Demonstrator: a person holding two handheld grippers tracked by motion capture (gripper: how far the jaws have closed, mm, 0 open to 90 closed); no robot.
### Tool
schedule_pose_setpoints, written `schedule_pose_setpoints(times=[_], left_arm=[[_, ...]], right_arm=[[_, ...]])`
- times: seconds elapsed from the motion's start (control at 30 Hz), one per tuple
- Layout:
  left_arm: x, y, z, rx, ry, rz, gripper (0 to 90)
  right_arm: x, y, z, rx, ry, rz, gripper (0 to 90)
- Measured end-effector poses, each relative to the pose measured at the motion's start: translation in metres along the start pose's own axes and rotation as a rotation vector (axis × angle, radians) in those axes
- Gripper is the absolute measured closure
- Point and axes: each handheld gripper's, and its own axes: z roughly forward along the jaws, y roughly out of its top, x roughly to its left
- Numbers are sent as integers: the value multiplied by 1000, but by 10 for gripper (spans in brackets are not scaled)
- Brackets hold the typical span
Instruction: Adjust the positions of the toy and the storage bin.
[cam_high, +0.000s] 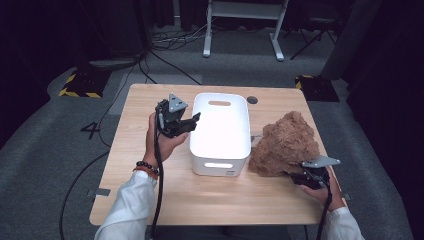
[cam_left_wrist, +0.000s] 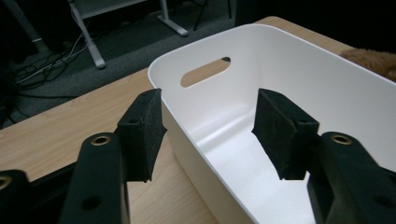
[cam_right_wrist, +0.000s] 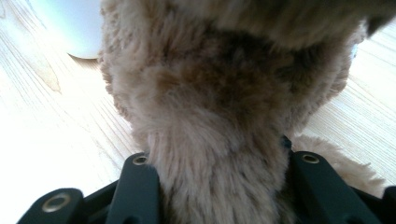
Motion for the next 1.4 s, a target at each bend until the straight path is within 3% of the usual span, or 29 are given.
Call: schedule_pose_setpoints(times=[0.1, 0.17, 0.47, 0.6, 0.67, 0.8, 0.87, 0.93, 1.0, 1.1, 1.17, 1.23, 1.4], left_arm=[[-1, -6, -3, 22, 26, 34, 371], [0, -12, -7, 33, 19, 33, 359], [-6, -41, -35, -8, 21, 38, 314], [-9, -56, -38, -7, 14, 36, 286], [-12, -71, -36, 3, -17, 28, 280], [-16, -86, -34, 17, -7, 35, 244], [-16, -95, -35, 37, -22, 37, 221], [-19, -104, -37, 44, -5, 53, 210], [-21, -113, -39, 59, -29, 62, 199], [-31, -133, -33, 127, -64, 97, 172], [-33, -139, -31, 128, -80, 90, 174], [-38, -152, -23, 158, -125, 93, 167], [-42, -165, -15, 210, -165, 99, 166]], right_arm=[[0, -1, 0, 2, -2, -2, 611], [1, -1, 0, 5, 0, 1, 611], [0, -2, -1, 7, 0, -5, 611], [1, -2, -1, 11, 2, -6, 614], [1, -2, -1, 12, 1, -8, 615], [1, -2, -1, 14, 1, -10, 617], [1, -2, -1, 12, 3, -6, 615], [1, -2, -1, 13, 1, -7, 613], [1, -2, -2, 13, 1, -9, 611], [1, -2, -2, 12, 3, -9, 607], [1, -2, -2, 10, 4, -10, 599], [1, -2, -2, 6, 1, -21, 597], [2, -2, -2, 5, 3, -25, 585]])
